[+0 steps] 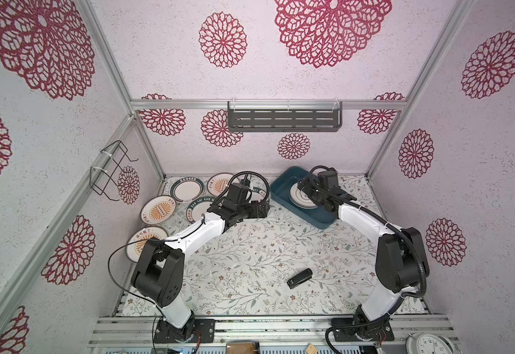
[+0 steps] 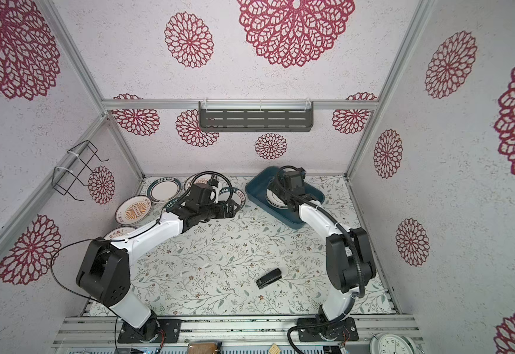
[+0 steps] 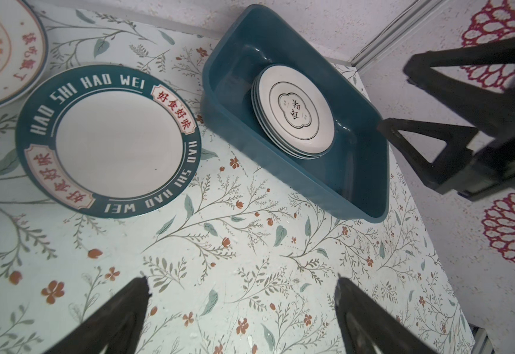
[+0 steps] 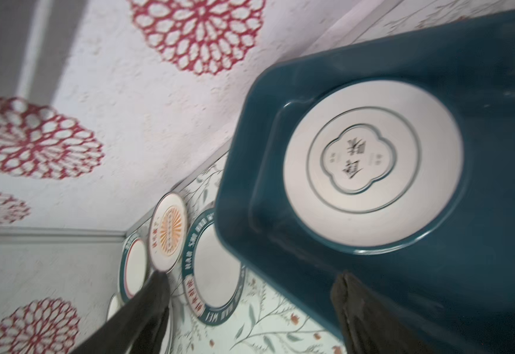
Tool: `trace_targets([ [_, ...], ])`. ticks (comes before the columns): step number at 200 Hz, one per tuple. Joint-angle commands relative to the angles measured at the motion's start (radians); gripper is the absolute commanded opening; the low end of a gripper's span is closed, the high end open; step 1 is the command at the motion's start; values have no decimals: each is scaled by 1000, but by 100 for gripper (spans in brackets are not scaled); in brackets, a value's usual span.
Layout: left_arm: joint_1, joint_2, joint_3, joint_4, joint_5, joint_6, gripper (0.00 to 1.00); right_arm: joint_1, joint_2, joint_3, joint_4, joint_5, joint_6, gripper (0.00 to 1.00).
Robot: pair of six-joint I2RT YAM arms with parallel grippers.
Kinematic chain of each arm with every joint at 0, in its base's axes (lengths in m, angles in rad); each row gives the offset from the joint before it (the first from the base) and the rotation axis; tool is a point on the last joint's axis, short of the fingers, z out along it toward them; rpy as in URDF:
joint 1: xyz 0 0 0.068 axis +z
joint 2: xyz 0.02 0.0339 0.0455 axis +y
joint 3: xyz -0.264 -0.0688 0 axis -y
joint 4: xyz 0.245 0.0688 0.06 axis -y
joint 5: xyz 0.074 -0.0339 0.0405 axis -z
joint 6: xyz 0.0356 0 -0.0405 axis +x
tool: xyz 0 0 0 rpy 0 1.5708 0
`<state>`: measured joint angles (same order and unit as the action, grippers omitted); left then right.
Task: Place the plates into the plastic bin on the countertop
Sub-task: 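Withdraw the right gripper toward the green-rimmed HAO SHI HAO WEI plate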
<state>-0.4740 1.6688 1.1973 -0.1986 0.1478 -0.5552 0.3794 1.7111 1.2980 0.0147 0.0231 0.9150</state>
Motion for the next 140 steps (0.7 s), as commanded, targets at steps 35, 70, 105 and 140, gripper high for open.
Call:
trace_targets([
  [35, 147, -19, -80, 104, 37, -45, 97, 166, 19, -52, 203, 17, 101, 89],
  [70, 207, 58, -53, 112, 39, -17, 97, 208, 138, -28, 276, -20, 167, 86],
  [105, 252, 141, -10, 110, 61, -5, 97, 234, 260, 23, 319, -46, 191, 84],
  [140, 271, 233, 54, 94, 71, 42, 98, 239, 351, 73, 355, -60, 191, 82],
])
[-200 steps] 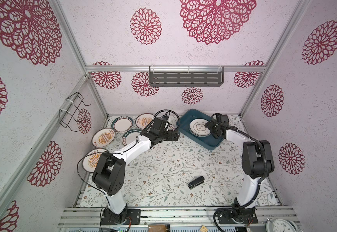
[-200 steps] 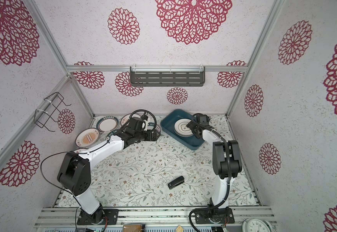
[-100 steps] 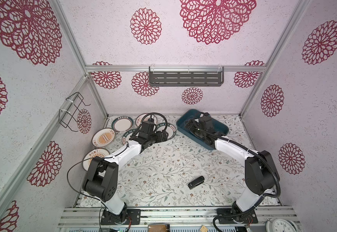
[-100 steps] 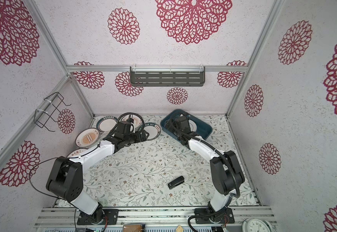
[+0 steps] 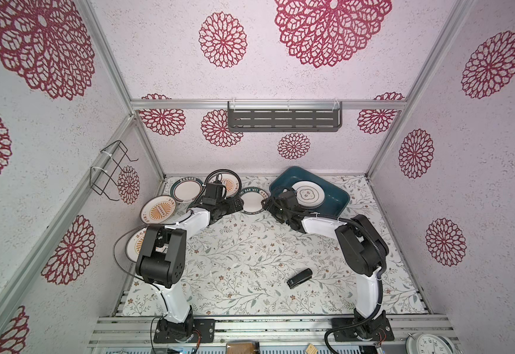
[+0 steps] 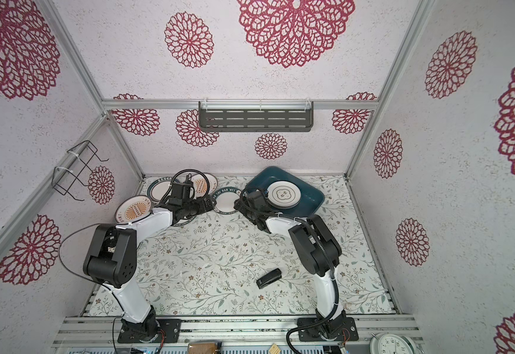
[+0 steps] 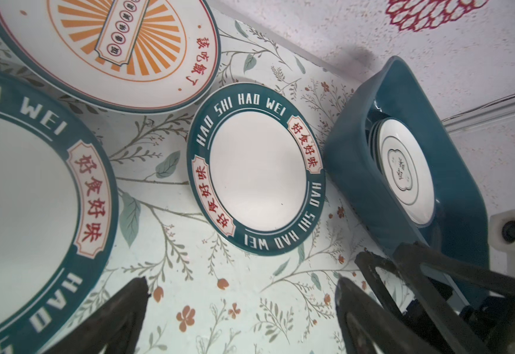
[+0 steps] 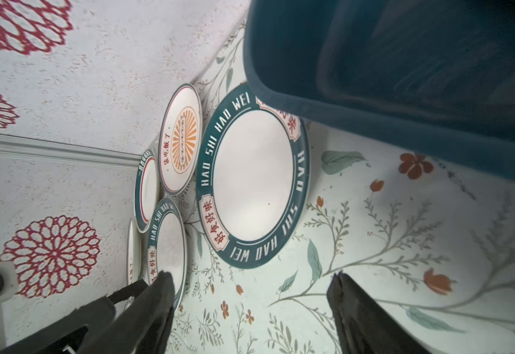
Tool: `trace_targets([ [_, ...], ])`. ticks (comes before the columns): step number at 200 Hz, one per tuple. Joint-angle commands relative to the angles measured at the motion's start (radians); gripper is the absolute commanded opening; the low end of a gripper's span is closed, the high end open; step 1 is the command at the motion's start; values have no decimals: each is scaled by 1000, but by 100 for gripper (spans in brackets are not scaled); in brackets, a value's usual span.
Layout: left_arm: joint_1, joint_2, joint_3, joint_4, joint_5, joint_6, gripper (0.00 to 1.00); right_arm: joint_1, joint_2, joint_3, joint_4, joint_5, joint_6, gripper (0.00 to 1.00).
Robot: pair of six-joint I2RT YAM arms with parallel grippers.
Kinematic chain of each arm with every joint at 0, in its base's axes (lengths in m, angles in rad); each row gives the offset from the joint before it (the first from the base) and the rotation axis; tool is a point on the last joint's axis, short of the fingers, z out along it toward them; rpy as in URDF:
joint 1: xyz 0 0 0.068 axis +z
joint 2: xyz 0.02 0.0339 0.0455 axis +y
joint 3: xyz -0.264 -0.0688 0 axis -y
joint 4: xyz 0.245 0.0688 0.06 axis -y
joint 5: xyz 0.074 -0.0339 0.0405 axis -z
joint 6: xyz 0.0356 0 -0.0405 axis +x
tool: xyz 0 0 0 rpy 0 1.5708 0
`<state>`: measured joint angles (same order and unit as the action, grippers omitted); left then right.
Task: Place the plates into the plastic bin on the countertop
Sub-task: 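Withdraw the right gripper toward the green-rimmed HAO SHI HAO WEI plate, then grasp the rim of the green-rimmed HAO SHI HAO WEI plate with the right gripper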
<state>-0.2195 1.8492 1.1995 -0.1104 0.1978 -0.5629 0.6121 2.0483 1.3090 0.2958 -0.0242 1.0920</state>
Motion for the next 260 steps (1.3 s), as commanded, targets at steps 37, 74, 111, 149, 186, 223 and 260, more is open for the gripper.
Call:
trace_targets([
  [37, 54, 168, 123, 43, 75, 4, 98, 7, 85, 112, 67, 2, 36, 77],
  [74, 66, 261, 196, 58, 126, -18, 99, 5, 152, 173, 38, 2, 57, 72],
  [111, 68, 306, 227, 74, 149, -34, 99, 3, 179, 201, -7, 23, 83, 68],
  [149, 68, 338, 251, 96, 168, -59, 99, 2, 152, 155, -14, 52, 92, 68],
  [186, 66, 360, 258, 123, 187, -89, 100, 0, 118, 118, -15, 64, 83, 68],
  [223, 65, 379, 267, 138, 207, -103, 99, -6, 165, 150, -4, 66, 83, 68],
  [260, 53, 395, 273, 155, 232, -115, 97, -8, 227, 192, 16, 58, 100, 64],
])
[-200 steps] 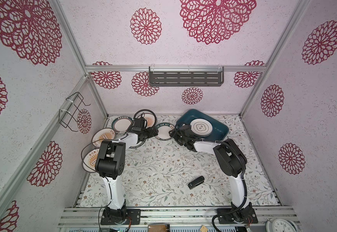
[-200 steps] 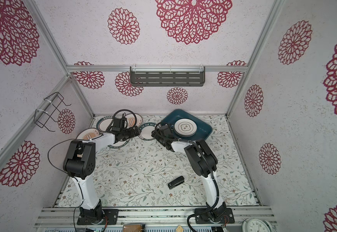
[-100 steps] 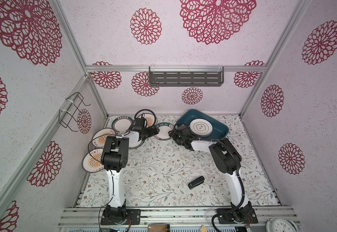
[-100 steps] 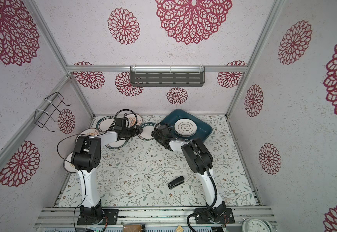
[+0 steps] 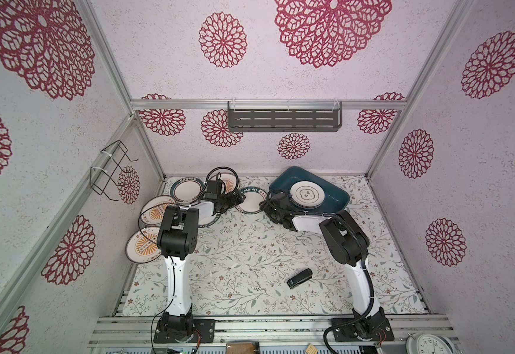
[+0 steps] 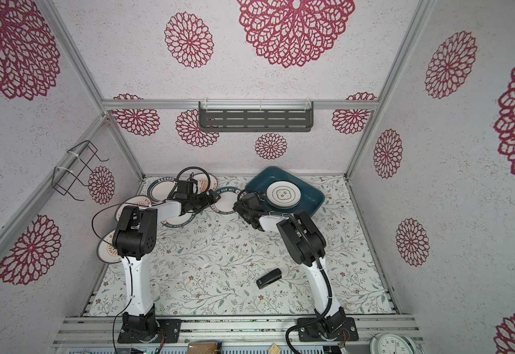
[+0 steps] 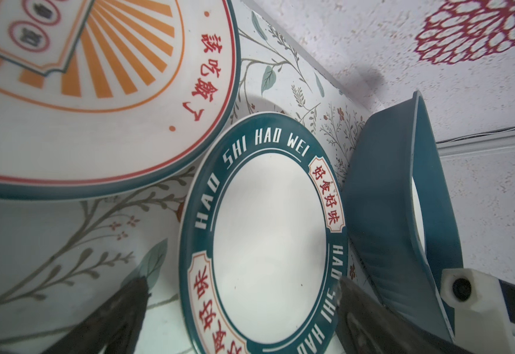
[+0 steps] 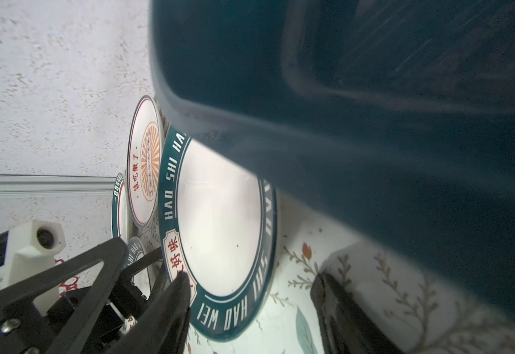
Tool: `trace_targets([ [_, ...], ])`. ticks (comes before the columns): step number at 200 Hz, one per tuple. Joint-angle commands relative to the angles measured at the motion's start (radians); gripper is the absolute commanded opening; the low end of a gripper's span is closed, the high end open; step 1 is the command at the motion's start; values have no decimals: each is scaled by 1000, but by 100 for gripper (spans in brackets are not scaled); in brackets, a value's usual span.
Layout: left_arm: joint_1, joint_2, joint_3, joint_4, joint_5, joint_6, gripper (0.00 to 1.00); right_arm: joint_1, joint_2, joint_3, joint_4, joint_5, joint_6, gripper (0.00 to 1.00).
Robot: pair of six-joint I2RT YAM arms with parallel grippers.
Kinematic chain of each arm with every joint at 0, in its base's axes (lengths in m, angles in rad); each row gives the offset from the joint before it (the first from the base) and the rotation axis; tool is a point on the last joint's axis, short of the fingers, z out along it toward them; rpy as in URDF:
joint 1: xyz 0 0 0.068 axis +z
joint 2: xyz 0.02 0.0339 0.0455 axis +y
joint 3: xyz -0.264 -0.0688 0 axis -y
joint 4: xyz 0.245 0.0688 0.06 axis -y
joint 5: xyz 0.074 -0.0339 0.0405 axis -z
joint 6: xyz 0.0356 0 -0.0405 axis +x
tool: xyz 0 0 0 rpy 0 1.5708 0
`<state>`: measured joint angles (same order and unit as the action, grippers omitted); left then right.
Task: Place the plates into the plastic bin on the countertop
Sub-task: 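Grasp the rim of the green-rimmed HAO SHI HAO WEI plate with the right gripper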
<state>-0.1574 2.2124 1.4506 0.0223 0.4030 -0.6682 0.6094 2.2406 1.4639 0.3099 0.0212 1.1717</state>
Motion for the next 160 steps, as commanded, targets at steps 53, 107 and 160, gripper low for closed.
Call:
trace_targets([
  [53, -34, 45, 24, 26, 39, -18, 96, -5, 75, 59, -6, 13, 75, 40],
  [107, -39, 36, 7, 29, 48, -19, 95, -7, 92, 60, -2, 26, 110, 34],
  [160, -43, 1, -17, 29, 46, -13, 95, -7, 87, 42, -14, 16, 122, 8],
])
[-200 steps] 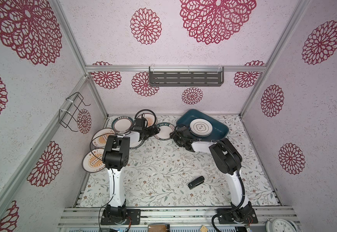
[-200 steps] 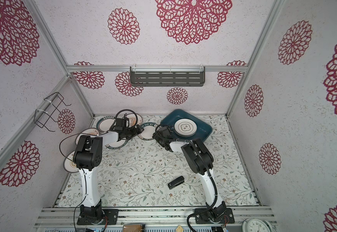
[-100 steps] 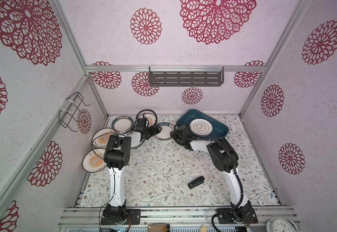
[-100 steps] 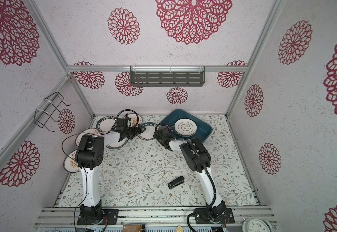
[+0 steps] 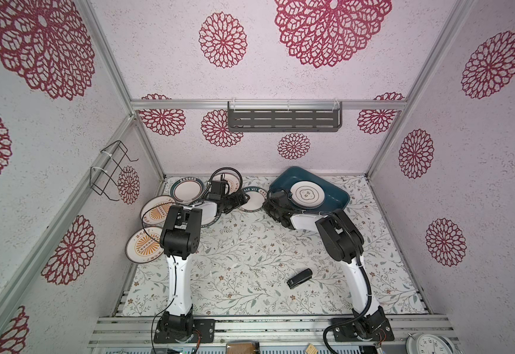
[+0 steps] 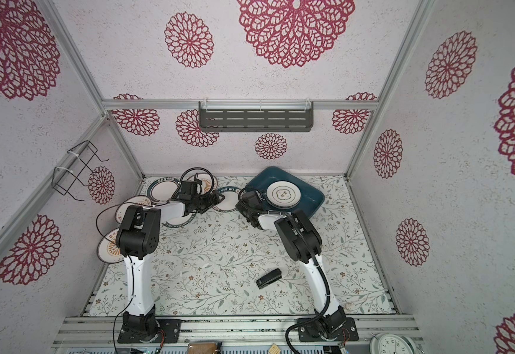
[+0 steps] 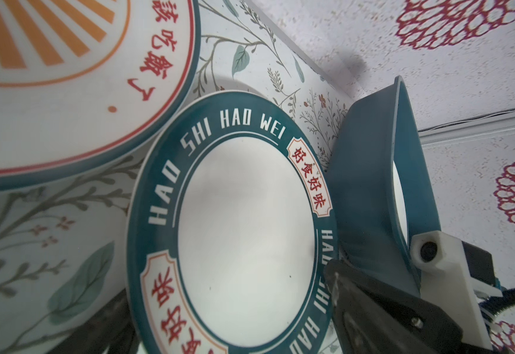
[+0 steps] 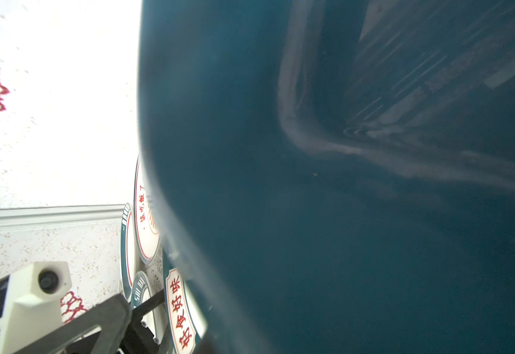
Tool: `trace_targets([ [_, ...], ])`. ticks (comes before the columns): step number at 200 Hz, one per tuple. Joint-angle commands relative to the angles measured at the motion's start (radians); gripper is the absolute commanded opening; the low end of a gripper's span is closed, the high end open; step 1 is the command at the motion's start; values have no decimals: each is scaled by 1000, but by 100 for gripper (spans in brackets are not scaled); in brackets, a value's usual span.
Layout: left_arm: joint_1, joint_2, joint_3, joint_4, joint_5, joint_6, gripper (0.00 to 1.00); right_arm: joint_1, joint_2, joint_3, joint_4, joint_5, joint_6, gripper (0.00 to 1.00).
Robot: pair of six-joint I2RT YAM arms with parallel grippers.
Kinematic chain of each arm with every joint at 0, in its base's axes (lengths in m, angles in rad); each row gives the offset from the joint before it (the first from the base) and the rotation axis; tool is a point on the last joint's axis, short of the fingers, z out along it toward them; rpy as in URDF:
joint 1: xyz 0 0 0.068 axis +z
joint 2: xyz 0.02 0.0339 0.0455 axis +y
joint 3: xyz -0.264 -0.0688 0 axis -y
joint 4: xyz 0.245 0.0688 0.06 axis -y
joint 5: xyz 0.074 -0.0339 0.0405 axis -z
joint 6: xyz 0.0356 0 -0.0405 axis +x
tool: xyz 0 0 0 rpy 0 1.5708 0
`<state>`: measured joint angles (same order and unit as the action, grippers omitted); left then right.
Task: Place the plates into the plastic bin on the countertop
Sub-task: 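Grasp the rim of the green-rimmed HAO SHI HAO WEI plate with the right gripper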
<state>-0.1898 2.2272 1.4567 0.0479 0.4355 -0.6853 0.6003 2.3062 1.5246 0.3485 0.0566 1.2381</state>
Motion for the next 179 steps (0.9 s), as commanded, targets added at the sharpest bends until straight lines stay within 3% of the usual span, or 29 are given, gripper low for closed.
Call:
trace_targets([
  [1, -11, -15, -24, 4, 14, 4, 95, 3, 21, -20, -52, -20, 54, 7],
  [16, -10, -38, -40, 7, 6, 6, 95, 3, 0, -37, -53, -16, 49, 0],
  [67, -4, -155, -126, -17, -53, 18, 96, 3, -97, -105, -92, -16, -18, 0],
  [114, 15, -355, -238, -65, -126, 59, 100, 3, -220, -157, -165, -52, -110, 0],
  [128, 16, -412, -265, -77, -147, 76, 97, 3, -243, -149, -228, -62, -131, 0],
  [179, 15, -600, -354, -115, -189, 92, 97, 6, -351, -250, -178, -224, -113, 0],
])
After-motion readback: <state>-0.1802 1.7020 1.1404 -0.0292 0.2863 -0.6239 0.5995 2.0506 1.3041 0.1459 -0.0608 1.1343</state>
